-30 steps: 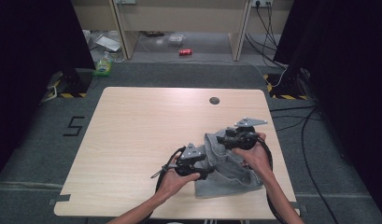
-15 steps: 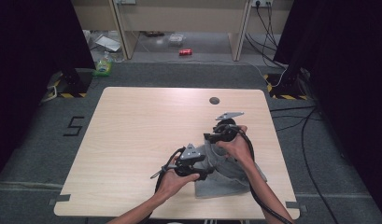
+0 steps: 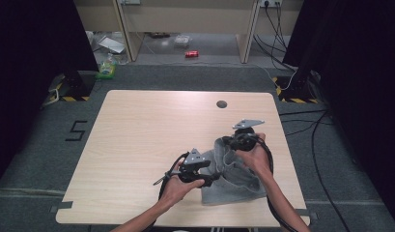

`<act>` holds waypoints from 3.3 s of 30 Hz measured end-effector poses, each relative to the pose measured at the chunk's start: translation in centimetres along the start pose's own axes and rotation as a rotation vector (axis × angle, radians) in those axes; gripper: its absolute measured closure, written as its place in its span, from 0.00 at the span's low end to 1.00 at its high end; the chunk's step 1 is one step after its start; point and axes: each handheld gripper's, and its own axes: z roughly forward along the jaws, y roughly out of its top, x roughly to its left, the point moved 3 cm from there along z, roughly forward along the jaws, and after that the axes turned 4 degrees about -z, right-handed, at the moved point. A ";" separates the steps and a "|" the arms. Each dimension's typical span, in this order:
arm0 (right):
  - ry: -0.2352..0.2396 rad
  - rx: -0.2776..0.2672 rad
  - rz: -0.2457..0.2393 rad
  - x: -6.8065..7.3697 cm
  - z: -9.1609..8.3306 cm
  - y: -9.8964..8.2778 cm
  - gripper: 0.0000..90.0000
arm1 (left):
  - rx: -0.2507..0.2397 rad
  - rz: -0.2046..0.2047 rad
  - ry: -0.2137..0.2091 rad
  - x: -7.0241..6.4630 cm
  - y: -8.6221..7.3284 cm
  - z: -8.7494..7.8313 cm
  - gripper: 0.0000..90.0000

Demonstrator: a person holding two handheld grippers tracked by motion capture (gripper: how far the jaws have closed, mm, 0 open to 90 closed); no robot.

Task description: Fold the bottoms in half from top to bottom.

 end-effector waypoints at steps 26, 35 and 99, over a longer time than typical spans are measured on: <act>-0.073 -0.200 0.131 -0.8 -10.9 -7.6 0.84 | 0.042 0.081 0.027 -1.9 0.2 1.9 0.42; -0.067 -0.110 0.111 -0.6 -6.9 -6.1 0.68 | 0.060 0.093 0.030 -1.8 0.1 2.1 0.43; -0.100 0.039 0.099 2.9 -8.1 -14.9 0.76 | 0.034 0.140 0.037 -1.2 0.1 1.4 0.45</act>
